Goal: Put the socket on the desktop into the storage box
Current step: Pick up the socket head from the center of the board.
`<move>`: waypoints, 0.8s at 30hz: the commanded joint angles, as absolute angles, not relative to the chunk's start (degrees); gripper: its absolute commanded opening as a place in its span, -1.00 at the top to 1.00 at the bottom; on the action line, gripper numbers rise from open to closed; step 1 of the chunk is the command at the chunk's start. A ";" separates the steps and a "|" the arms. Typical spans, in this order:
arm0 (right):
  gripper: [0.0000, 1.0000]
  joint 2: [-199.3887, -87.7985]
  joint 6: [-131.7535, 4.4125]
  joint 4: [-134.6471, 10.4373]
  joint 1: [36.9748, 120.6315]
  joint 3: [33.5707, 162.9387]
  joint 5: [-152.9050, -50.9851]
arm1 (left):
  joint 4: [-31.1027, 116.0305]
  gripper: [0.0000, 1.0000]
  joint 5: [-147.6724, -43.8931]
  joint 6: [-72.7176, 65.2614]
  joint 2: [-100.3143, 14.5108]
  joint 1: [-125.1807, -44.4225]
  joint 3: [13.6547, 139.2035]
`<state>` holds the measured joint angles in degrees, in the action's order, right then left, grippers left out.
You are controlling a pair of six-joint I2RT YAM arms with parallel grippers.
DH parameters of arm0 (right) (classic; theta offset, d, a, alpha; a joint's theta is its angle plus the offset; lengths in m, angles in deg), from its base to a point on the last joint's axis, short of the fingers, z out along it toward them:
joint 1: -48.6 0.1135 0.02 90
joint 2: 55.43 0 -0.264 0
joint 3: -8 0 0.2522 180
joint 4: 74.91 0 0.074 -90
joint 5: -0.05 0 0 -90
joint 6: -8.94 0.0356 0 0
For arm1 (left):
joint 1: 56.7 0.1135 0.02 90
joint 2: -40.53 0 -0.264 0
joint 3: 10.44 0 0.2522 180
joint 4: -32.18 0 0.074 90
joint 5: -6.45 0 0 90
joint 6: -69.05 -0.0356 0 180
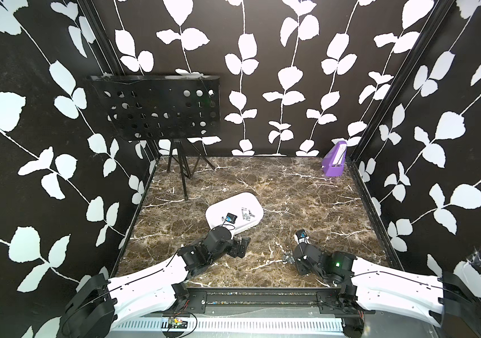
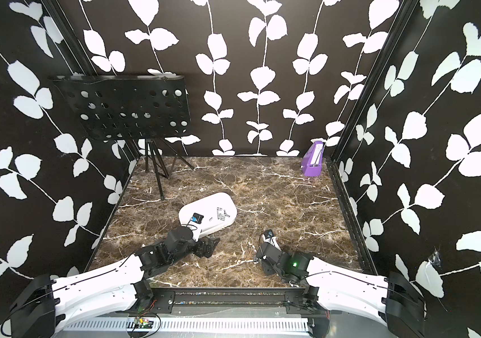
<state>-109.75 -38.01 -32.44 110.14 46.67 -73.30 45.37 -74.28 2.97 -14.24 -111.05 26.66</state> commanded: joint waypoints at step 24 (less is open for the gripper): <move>0.51 -116.84 -39.48 -35.50 110.57 47.15 -74.21 | 44.78 -0.91 -75.48 2.78 -14.46 -111.37 28.40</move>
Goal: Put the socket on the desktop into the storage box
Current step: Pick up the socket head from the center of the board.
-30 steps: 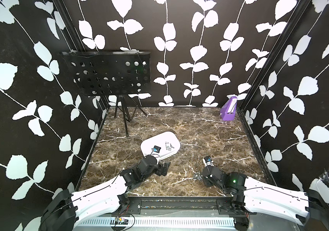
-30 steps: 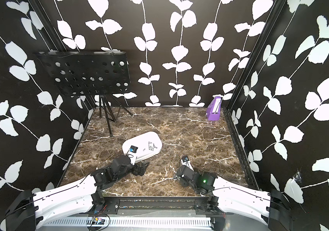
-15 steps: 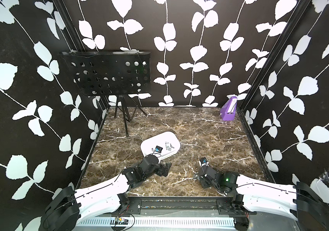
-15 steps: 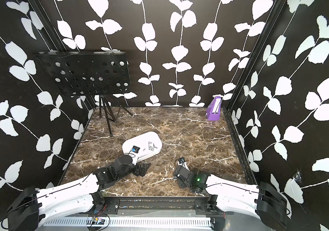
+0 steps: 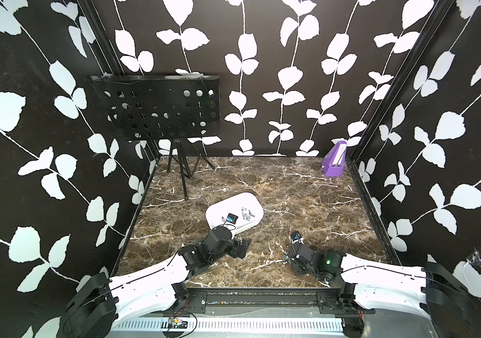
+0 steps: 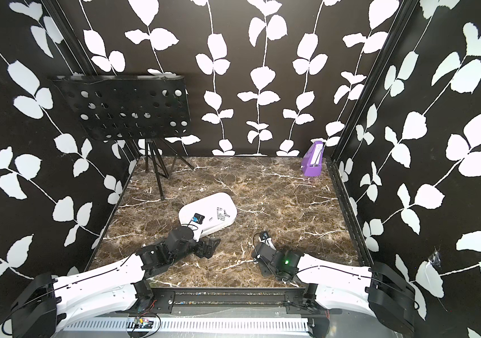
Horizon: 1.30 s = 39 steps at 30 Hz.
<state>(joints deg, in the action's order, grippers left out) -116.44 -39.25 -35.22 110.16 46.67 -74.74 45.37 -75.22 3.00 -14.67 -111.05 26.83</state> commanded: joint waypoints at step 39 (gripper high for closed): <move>0.20 -124.14 -39.57 -36.10 110.61 49.83 -73.51 | 44.80 -0.91 -75.13 3.16 -14.18 -111.37 28.30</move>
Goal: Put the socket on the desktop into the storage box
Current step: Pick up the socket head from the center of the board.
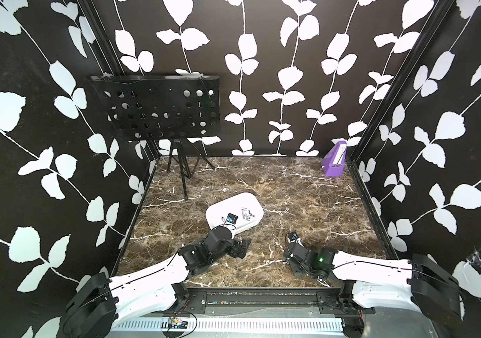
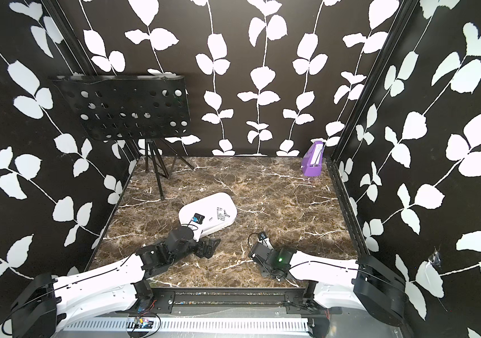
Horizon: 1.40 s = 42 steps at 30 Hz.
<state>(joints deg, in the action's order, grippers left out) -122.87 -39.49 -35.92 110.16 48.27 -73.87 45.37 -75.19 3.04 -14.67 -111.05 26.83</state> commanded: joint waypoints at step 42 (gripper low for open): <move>0.42 -126.75 -37.62 -34.47 110.49 50.16 -72.52 | 44.80 -0.91 -74.96 3.52 -14.13 -111.37 28.31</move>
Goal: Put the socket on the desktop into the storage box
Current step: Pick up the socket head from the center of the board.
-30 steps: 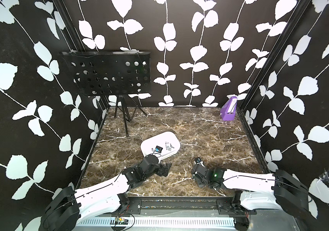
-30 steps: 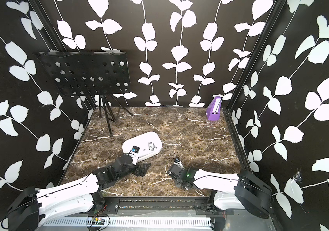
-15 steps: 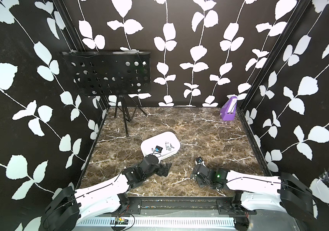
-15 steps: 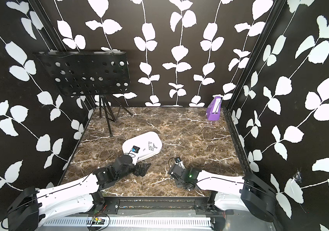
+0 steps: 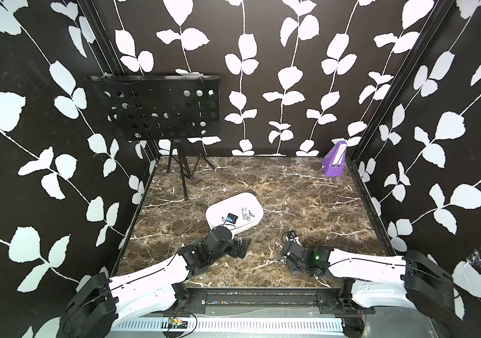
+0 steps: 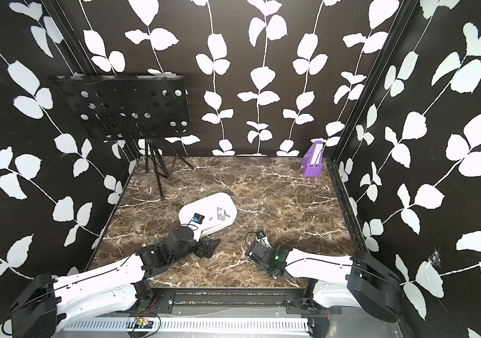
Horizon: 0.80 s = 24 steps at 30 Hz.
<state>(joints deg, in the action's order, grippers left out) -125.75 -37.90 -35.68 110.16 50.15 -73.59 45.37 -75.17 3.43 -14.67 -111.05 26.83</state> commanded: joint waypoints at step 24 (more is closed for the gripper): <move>0.95 -107.71 -36.69 -28.40 110.61 49.60 -72.60 | 51.58 -0.92 -62.20 4.83 -5.85 -111.37 27.42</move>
